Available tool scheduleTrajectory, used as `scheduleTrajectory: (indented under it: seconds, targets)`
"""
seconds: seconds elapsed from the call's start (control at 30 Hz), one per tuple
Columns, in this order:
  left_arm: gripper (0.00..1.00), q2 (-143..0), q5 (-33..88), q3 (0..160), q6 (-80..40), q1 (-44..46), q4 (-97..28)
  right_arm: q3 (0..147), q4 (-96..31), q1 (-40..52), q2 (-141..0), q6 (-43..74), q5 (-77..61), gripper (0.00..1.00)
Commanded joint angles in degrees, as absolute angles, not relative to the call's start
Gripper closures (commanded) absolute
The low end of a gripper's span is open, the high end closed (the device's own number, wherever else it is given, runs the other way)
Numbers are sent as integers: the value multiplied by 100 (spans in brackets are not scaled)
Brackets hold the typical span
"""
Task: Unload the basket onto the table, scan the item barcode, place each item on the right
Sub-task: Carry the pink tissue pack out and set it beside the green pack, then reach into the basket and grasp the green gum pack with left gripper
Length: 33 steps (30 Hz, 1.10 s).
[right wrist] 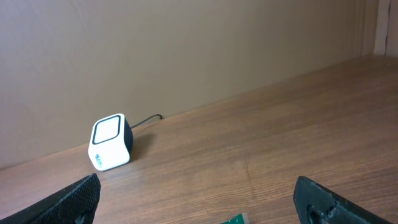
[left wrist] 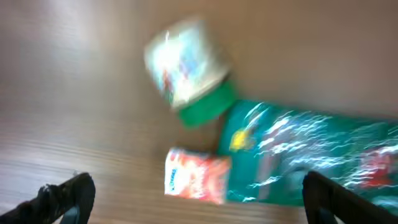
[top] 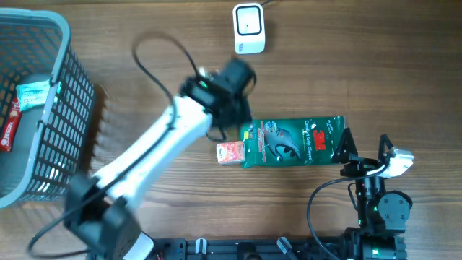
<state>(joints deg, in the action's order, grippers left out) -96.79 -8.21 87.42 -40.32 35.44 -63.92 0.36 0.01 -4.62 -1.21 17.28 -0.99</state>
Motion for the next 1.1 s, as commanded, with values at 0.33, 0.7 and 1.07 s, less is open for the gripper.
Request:
scheduleTrajectory:
  seconds: [0.33,0.7,1.07]
  targets:
    - [0,-7885,-4431,11218,-5323,154,-7310,30,32,-445,-93,1664,-58,0]
    - [0,-8783,-1765,11196,-9249,-4528,-9391,30,32,-445,-93,1664,-58,0]
    - [0,-10501,-1299,11198,-8462,-5262,-8980,30,32,-445,-93,1664,-58,0]
